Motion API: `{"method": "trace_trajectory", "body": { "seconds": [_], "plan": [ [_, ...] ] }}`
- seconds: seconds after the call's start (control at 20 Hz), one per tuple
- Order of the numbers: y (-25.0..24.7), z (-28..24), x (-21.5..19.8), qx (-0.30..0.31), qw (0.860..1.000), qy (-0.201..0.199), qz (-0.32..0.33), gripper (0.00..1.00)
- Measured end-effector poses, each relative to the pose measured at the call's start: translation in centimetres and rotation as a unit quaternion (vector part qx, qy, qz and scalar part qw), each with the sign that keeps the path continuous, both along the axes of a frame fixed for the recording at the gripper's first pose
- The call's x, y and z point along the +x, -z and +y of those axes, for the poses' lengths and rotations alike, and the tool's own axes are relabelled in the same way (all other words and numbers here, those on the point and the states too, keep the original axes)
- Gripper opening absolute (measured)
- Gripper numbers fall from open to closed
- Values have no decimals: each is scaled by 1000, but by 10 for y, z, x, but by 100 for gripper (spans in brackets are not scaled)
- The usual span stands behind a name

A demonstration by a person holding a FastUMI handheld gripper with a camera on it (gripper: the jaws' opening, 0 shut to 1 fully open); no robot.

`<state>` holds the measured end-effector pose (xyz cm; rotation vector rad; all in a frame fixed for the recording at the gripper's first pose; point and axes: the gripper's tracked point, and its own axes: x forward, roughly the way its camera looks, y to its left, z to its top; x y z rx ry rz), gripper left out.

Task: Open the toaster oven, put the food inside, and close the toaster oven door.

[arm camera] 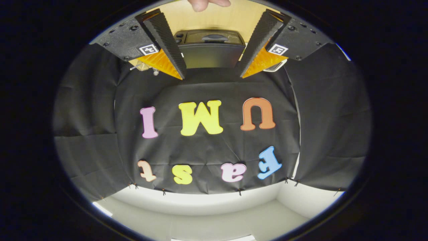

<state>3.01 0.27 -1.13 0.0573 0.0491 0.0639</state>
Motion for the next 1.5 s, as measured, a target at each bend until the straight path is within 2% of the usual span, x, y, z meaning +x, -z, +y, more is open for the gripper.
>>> {"method": "trace_trajectory", "body": {
  "seconds": [0.2, 0.5, 0.9, 1.3, 1.5],
  "plan": [
    [39, 7, 30, 0, 999, -9, 34, 100],
    [126, 15, 90, -12, 995, -23, 101, 100],
    [225, 8, 161, -25, 985, 1, 170, 100],
    [278, 10, 184, -29, 976, 13, 217, 100],
    [289, 7, 184, -32, 977, 28, 211, 100]
  ]
}}
